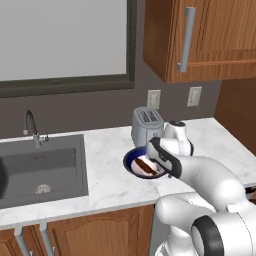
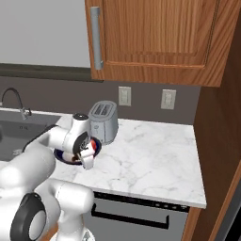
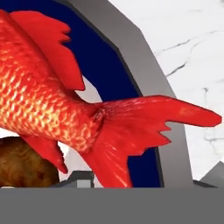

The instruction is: Place the bowl with the avocado and broccoli on the top shelf of the fridge. Place the bowl with the chicken drumstick and fish on the second highest shelf of the fridge.

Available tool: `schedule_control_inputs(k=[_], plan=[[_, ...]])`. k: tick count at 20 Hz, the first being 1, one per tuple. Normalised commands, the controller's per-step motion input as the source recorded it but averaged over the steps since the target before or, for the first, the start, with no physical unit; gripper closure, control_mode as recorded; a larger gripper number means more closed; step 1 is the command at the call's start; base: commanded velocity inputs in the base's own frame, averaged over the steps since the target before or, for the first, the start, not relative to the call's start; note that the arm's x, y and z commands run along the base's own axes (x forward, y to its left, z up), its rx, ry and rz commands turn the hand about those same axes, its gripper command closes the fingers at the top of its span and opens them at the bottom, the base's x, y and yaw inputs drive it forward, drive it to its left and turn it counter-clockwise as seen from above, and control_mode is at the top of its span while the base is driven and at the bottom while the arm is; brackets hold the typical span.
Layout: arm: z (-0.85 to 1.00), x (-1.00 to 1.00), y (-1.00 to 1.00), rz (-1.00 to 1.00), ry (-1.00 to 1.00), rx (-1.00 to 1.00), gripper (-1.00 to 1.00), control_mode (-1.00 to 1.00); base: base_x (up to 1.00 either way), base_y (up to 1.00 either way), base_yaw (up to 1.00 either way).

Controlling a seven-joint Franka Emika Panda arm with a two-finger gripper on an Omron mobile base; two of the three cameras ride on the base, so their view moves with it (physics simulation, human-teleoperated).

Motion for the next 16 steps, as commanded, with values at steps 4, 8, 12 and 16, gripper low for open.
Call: schedule_control_inputs(k=[4,8,12,16], plan=[[0.34,-0.43,0.26,-0.12,-0.06,0.01,1.00,-1.00,0.00,0.00,0.00],[0.65,-0.58,0.37,-0.12,-0.14,0.00,1.00,-1.00,0.00,0.00,0.00],[0.78,-0.70,0.21,-0.12,-0.16,0.00,1.00,-1.00,0.00,0.00,0.00],[0.94,-0.94,0.03,-0.13,-0.19,0.00,1.00,-1.00,0.00,0.00,0.00]])
